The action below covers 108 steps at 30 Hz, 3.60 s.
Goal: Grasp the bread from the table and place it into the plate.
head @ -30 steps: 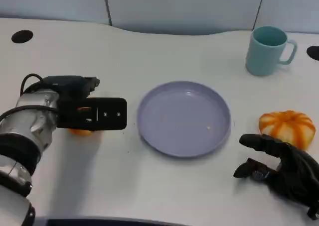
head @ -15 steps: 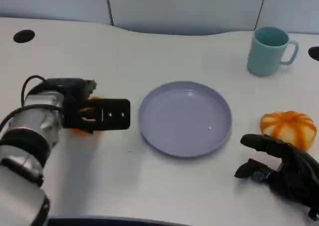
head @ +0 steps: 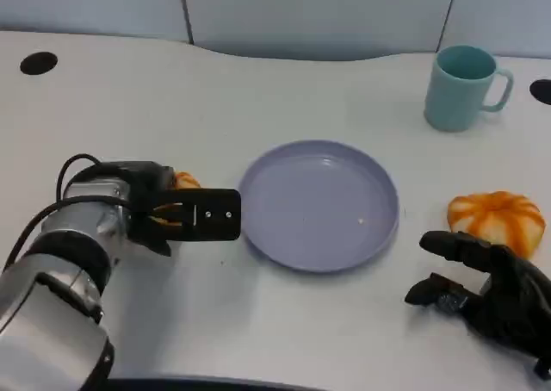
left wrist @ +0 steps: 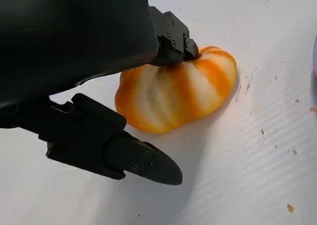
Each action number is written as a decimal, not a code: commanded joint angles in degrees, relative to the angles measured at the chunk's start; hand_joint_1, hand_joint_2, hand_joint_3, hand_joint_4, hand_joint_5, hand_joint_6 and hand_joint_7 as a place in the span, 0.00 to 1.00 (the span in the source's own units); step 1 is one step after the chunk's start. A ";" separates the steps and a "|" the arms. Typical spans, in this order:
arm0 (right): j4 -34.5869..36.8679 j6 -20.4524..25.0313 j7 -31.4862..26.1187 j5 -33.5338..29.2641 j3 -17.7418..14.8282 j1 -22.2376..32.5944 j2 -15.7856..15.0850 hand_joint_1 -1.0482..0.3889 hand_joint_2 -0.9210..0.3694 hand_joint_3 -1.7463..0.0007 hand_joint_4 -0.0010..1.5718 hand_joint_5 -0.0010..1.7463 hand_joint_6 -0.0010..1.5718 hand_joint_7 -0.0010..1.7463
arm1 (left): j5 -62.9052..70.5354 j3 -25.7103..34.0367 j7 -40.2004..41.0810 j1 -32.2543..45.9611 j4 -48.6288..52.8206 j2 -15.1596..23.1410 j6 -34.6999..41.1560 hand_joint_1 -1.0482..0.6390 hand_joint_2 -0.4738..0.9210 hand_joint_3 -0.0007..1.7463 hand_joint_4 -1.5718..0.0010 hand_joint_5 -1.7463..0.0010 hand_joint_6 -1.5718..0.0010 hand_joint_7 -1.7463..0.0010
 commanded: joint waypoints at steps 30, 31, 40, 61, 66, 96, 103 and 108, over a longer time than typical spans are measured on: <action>-0.60 0.80 -0.82 -0.67 0.24 2.70 -0.54 0.47 0.00 0.95 0.45 0.59 0.59 0.18 | 0.05 -1.92 4.14 2.07 1.50 -0.59 -1.16 0.38 0.93 0.00 0.69 0.88 0.71 0.97; -0.57 0.80 -0.64 -0.51 0.13 2.80 -0.48 0.47 0.00 0.95 0.45 0.59 0.59 0.18 | -0.30 -1.64 3.50 2.14 1.63 -0.51 -1.57 0.40 0.94 0.00 0.59 0.79 0.61 0.96; -1.73 1.70 -0.59 -0.14 0.00 3.45 -0.28 0.45 0.00 0.97 0.48 0.57 0.61 0.17 | 0.49 -2.55 5.40 2.92 1.79 -0.60 -1.96 0.41 0.97 0.00 0.52 0.71 0.30 0.98; -2.63 1.38 -1.37 -0.39 0.22 3.91 0.01 0.45 0.00 0.97 0.47 0.58 0.61 0.16 | -2.14 0.50 12.38 4.07 1.16 0.01 -3.80 0.44 1.00 0.22 0.59 0.52 0.40 0.97; -2.42 1.39 -1.32 -0.44 0.26 3.91 -0.04 0.47 0.00 0.95 0.47 0.58 0.61 0.15 | -4.24 2.89 13.67 3.36 0.58 1.06 -6.23 0.41 1.00 0.16 0.61 0.38 0.39 0.95; 0.49 -0.25 -1.94 -0.84 0.43 1.77 0.25 0.46 0.00 0.95 0.46 0.59 0.61 0.15 | -4.22 4.37 16.94 -4.43 -2.21 4.45 -13.18 0.49 0.98 0.26 0.51 0.00 0.63 0.00; 1.07 -0.61 -1.84 -0.86 0.41 1.53 0.22 0.46 0.00 0.96 0.46 0.59 0.62 0.15 | -3.94 3.74 17.54 -4.73 -2.12 4.37 -13.31 0.49 0.97 0.27 0.51 0.00 0.64 0.00; 1.24 -0.75 -1.80 -0.85 0.41 1.47 0.21 0.46 0.00 0.96 0.46 0.59 0.62 0.15 | -4.00 3.67 17.55 -4.73 -2.11 4.38 -13.31 0.49 0.96 0.28 0.51 0.00 0.64 0.00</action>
